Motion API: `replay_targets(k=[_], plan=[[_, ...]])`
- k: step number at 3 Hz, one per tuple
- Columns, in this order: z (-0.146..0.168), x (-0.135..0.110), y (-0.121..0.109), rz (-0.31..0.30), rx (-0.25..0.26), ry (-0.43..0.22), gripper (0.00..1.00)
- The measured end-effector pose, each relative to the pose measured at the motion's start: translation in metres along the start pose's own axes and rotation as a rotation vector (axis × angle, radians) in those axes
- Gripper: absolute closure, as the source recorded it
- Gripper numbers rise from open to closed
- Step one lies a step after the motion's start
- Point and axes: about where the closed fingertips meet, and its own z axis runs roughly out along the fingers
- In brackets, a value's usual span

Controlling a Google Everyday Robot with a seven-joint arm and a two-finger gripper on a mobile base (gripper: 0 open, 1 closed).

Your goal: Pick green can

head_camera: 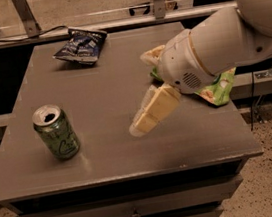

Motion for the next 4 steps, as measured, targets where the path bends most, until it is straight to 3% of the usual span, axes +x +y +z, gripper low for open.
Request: replay_targets(k=[1, 4], plan=[[0.031, -0.005, 0.008, 0.003, -0.015, -0.098, 0.0], [0.149, -0.063, 0.03, -0.048, -0.128, -0.326, 0.0]])
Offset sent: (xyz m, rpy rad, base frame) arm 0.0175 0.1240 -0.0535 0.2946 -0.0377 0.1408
